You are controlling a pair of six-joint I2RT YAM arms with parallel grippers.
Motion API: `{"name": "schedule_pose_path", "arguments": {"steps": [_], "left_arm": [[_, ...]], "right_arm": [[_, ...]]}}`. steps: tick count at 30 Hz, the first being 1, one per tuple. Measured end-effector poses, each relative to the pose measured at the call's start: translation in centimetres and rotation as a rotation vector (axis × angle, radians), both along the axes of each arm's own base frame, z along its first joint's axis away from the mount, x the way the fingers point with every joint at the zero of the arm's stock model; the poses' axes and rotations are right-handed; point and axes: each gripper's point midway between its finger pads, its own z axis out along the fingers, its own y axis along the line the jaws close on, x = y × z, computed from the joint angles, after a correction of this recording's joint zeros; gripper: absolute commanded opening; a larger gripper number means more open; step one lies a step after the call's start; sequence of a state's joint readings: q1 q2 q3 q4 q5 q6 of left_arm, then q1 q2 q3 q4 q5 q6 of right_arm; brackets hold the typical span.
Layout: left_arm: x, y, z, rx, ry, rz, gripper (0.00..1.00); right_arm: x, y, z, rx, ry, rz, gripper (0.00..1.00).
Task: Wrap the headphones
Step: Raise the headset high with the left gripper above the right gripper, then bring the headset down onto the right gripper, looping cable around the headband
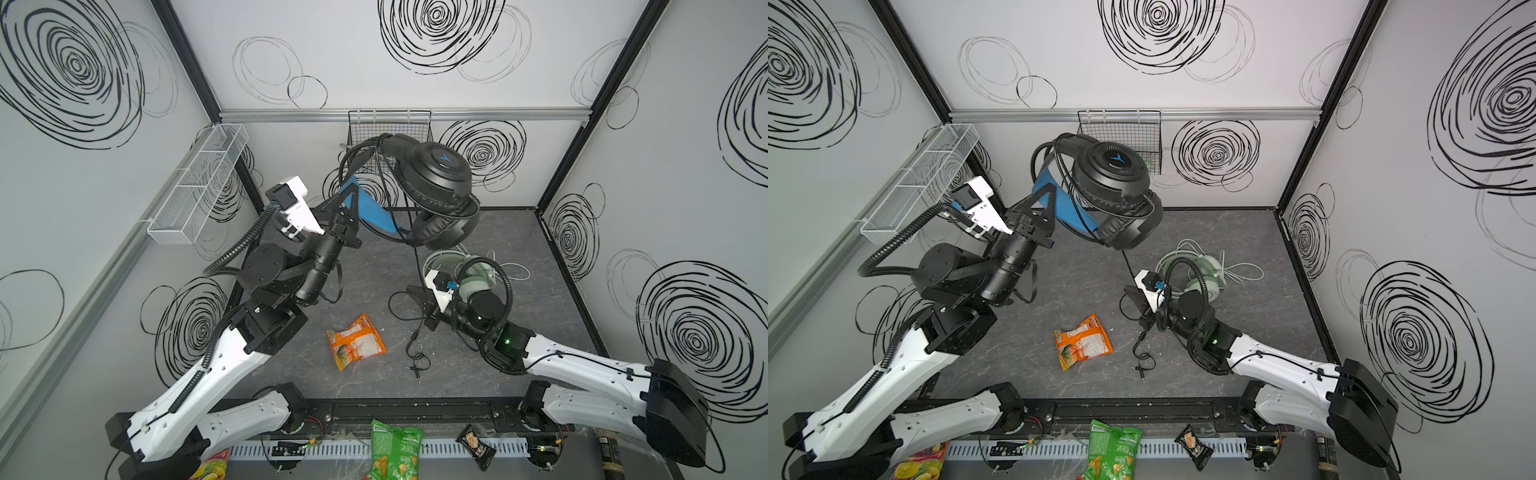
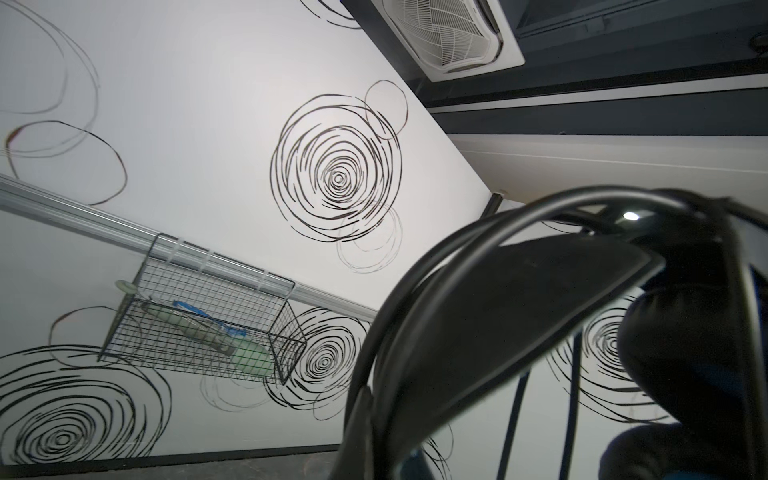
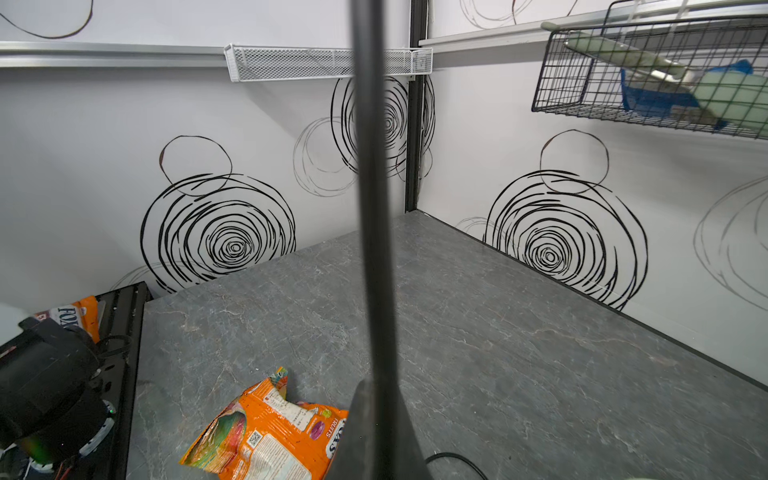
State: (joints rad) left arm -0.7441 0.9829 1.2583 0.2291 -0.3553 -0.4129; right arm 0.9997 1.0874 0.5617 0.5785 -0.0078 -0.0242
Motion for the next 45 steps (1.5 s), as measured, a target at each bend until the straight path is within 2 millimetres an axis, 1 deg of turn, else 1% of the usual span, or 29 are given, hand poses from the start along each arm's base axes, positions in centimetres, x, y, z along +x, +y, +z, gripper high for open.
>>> {"name": "schedule_pose_path", "arguments": {"steps": [7,13,16,20,23,28,32,36,41,45], "left_arm": [[2.2,1.9,-1.4,0.127,0.023,0.215,0.0],[3.0,4.2,-2.4,0.285,0.016,0.429,0.0],[3.4,5.0,-3.5,0.377,0.023,0.524,0.0],[4.1,5.5,-5.2,0.499,0.04,0.627,0.0],[4.6,5.6,-6.4,0.587,0.057,0.688,0.0],[5.1,5.6,-8.2,0.714,0.082,0.754,0.0],[5.2,5.5,-9.5,0.802,0.098,0.784,0.0],[5.4,5.1,-10.8,0.881,0.111,0.777,0.0],[5.6,3.8,-12.9,1.01,0.139,0.721,0.0],[5.6,2.7,-15.2,1.134,0.166,0.656,0.0]], "right_arm": [[-1.2,1.6,-0.8,-0.075,-0.015,0.004,0.0],[-1.6,1.9,-0.8,-0.112,-0.041,-0.004,0.0],[-1.8,1.9,-0.9,-0.128,-0.053,-0.007,0.0],[-2.1,2.2,-0.8,-0.146,-0.069,-0.004,0.0],[-2.4,2.5,0.0,-0.158,-0.091,-0.003,0.0],[-2.8,3.0,2.1,-0.172,-0.147,-0.011,0.0],[-2.7,2.7,3.4,-0.189,-0.197,-0.03,0.0],[-2.7,1.8,4.6,-0.197,-0.251,-0.051,0.02],[-2.6,1.0,5.6,-0.235,-0.299,-0.072,0.05],[-2.4,0.7,5.4,-0.282,-0.317,-0.08,0.07]]}}
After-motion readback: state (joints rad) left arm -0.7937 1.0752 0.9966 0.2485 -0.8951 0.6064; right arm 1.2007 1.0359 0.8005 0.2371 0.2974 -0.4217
